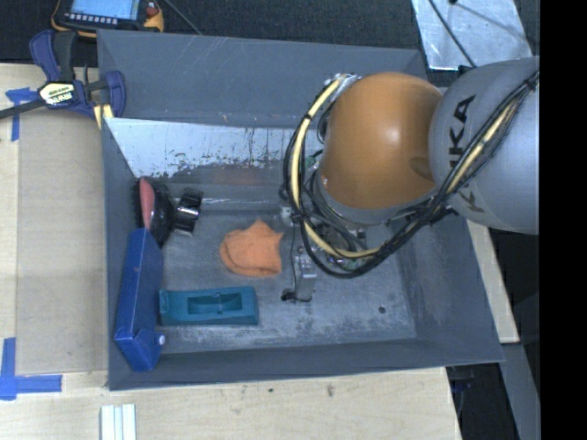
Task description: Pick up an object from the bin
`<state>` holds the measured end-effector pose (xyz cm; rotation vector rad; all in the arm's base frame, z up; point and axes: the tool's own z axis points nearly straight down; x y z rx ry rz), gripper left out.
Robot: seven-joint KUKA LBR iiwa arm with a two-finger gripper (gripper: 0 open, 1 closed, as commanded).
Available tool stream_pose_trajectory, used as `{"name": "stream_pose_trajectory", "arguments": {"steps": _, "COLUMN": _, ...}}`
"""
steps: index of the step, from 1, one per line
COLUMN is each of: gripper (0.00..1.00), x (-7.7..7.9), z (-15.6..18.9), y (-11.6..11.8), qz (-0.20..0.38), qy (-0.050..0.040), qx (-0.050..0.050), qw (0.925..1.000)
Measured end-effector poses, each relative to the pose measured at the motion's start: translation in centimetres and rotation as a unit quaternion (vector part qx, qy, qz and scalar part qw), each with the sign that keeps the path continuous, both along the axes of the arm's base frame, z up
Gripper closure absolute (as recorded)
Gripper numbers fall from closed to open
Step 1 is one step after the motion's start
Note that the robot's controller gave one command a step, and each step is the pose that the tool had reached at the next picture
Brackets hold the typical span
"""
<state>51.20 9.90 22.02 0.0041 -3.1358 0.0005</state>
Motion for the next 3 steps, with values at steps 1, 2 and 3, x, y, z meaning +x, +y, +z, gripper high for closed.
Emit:
{"name": "stream_pose_trajectory", "arguments": {"steps": 1, "gripper": 0.00, "x": 0.0, "z": 0.2, "y": 0.0, "qz": 0.000, "qy": -0.0017, "qx": 0.000, "qw": 1.0000}}
{"name": "stream_pose_trajectory", "arguments": {"steps": 2, "gripper": 0.00, "x": 0.2, "z": 0.4, "y": -0.1, "qz": 0.033, "qy": -0.0042, "qx": 0.000, "qw": 0.9994}}
{"name": "stream_pose_trajectory", "arguments": {"steps": 3, "gripper": 0.00, "x": 1.5, "z": -2.8, "y": 2.0, "qz": 0.066, "qy": -0.0054, "qx": 0.001, "qw": 0.9978}}
